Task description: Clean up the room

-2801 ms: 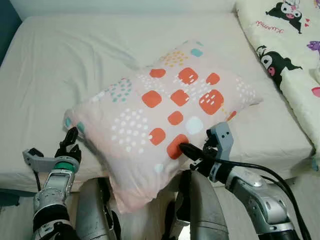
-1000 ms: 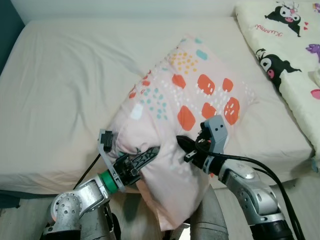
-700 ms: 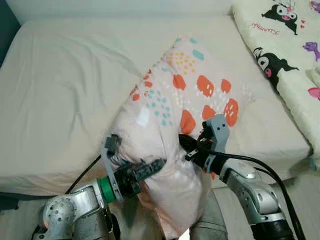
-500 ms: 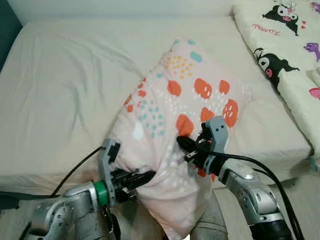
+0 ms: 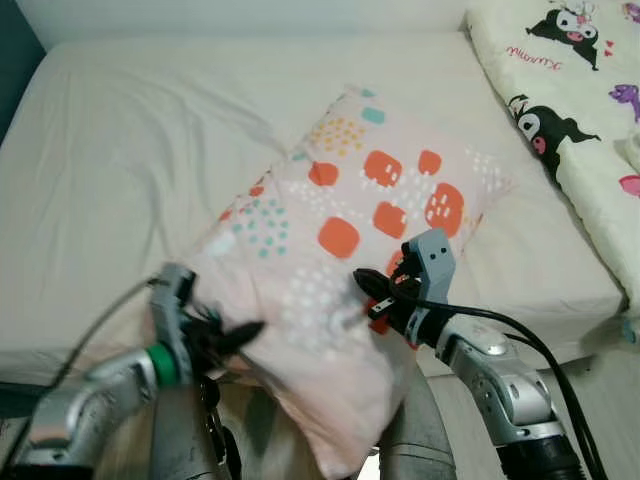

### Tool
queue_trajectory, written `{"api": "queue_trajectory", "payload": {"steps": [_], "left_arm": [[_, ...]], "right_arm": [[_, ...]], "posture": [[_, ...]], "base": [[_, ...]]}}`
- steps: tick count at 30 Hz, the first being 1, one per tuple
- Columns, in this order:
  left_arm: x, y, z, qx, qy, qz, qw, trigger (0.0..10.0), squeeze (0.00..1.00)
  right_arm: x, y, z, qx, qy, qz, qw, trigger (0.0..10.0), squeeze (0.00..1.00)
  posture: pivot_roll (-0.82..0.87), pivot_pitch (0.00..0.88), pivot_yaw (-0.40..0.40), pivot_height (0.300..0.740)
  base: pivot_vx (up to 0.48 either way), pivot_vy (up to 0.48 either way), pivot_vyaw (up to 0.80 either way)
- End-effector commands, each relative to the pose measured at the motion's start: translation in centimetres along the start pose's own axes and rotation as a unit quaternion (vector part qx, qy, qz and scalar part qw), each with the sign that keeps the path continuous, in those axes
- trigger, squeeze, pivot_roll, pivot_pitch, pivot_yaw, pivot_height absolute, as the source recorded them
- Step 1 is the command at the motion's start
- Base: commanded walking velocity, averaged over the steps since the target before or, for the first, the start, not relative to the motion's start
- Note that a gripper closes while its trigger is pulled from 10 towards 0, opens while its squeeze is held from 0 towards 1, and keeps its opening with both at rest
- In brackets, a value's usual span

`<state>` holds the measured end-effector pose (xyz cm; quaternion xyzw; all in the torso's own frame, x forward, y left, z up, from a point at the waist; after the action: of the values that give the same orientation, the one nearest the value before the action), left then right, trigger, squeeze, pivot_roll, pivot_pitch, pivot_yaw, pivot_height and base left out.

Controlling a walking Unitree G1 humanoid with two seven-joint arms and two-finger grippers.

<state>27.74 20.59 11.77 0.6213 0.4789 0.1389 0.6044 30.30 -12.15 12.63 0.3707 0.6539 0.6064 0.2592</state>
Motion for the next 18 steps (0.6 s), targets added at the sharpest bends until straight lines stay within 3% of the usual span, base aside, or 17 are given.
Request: {"api": "queue_trajectory", "payload": {"steps": [1, 3, 8, 11, 14, 18], "left_arm": [[0.8, 0.3, -0.5, -0.013, 0.022, 0.009, 1.000, 10.0, 1.00], [3.7, 2.5, -2.0, -0.044, 0.089, 0.032, 0.995, 10.0, 1.00], [5.3, 4.2, -2.9, -0.066, 0.132, 0.063, 0.987, 10.0, 1.00], [6.3, 6.0, -3.3, -0.105, 0.159, 0.079, 0.979, 10.0, 1.00], [6.8, 6.6, -3.0, -0.119, 0.196, 0.098, 0.968, 10.0, 1.00], [6.8, 6.1, -1.0, -0.128, 0.227, 0.106, 0.960, 10.0, 1.00]], "right_arm": [[-0.2, -0.8, -0.3, 0.010, -0.008, 0.007, 1.000, 10.0, 0.00], [-0.4, -1.0, -0.4, 0.014, -0.011, 0.002, 1.000, 10.0, 0.00], [-0.4, -1.0, -0.5, 0.016, -0.012, -0.001, 1.000, 10.0, 0.00], [-0.4, -1.2, -0.6, 0.019, -0.014, -0.003, 1.000, 10.0, 0.00], [-0.5, -1.3, -0.6, 0.022, -0.015, -0.004, 1.000, 10.0, 0.00], [-0.3, -1.5, -0.6, 0.026, -0.015, 0.005, 1.000, 10.0, 0.00]], "posture": [[0.03, 0.197, -0.012, 0.552], [0.02, 0.193, -0.007, 0.552], [0.02, 0.192, -0.005, 0.552], [0.01, 0.193, -0.004, 0.552], [0.01, 0.191, -0.004, 0.552], [0.01, 0.193, -0.007, 0.552]], "base": [[0.000, 0.000, 0.00], [0.000, 0.000, 0.00], [0.000, 0.000, 0.00], [0.000, 0.000, 0.00], [0.000, 0.000, 0.00], [0.000, 0.000, 0.00]]}}
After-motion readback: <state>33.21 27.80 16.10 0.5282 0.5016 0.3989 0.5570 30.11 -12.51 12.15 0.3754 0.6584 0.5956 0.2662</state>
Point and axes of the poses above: a point about 5 cm out from each wrist's last joint towards the gripper, its own z axis pointing out of the wrist towards the gripper, its own y axis along the axis of the wrist's last joint, x = y × z, the point moved 1 cm from there along z, pointing out of the wrist towards the gripper
